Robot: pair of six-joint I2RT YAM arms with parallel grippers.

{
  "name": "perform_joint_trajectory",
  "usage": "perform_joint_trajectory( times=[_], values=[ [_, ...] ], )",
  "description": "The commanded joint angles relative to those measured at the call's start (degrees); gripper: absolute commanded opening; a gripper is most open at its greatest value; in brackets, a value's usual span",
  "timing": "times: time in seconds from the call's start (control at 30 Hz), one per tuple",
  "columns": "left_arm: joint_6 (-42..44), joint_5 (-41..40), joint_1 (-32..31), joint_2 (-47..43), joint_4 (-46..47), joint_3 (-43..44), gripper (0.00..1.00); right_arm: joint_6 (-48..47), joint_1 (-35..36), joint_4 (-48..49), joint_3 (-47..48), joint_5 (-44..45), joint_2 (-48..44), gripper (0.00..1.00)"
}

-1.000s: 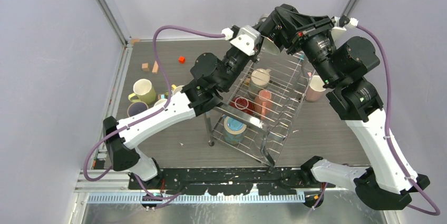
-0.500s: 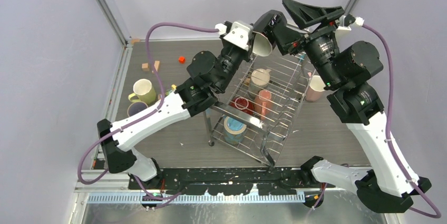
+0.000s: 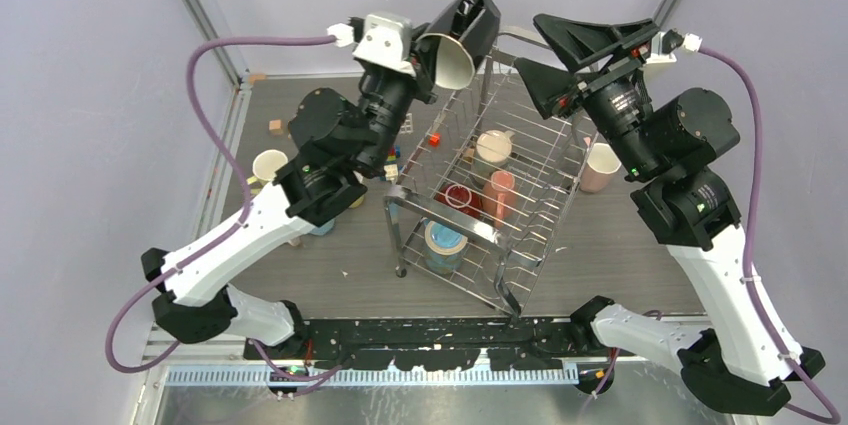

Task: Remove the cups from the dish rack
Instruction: Place the cup at the center of the board.

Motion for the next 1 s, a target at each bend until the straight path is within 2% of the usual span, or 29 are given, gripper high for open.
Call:
perform_joint_trajectory(
  times=[0.0, 0.3, 0.73, 0.87, 0.97],
  values=[
    [-1.6, -5.8, -0.1, -5.7, 0.5, 4.7, 0.00, -6.2, 0.3, -3.4, 1.5, -1.5, -1.7, 1.00],
    [-2.2, -18.8, 0.7, -14.6, -17.2, 2.5, 0.00, -20.6, 0.3, -16.0, 3.0, 0.6, -5.5, 1.00],
    [-16.8, -34.2, 1.5, -27.7, -45.8, -7.1, 0.00, -32.6, 0.3, -30.2, 2.0, 7.0, -11.9, 1.00],
    [-24.0, -33.5, 3.3, -28.4, -54.9, -9.2, 0.00, -34.1, 0.3, -32.4, 1.1, 7.3, -13.4, 1.00],
    [-28.1, -28.2, 8.1, -28.3, -58.8, -11.0, 0.00, -34.9, 0.3, -34.2, 0.6, 7.5, -14.0, 1.00]
  ],
)
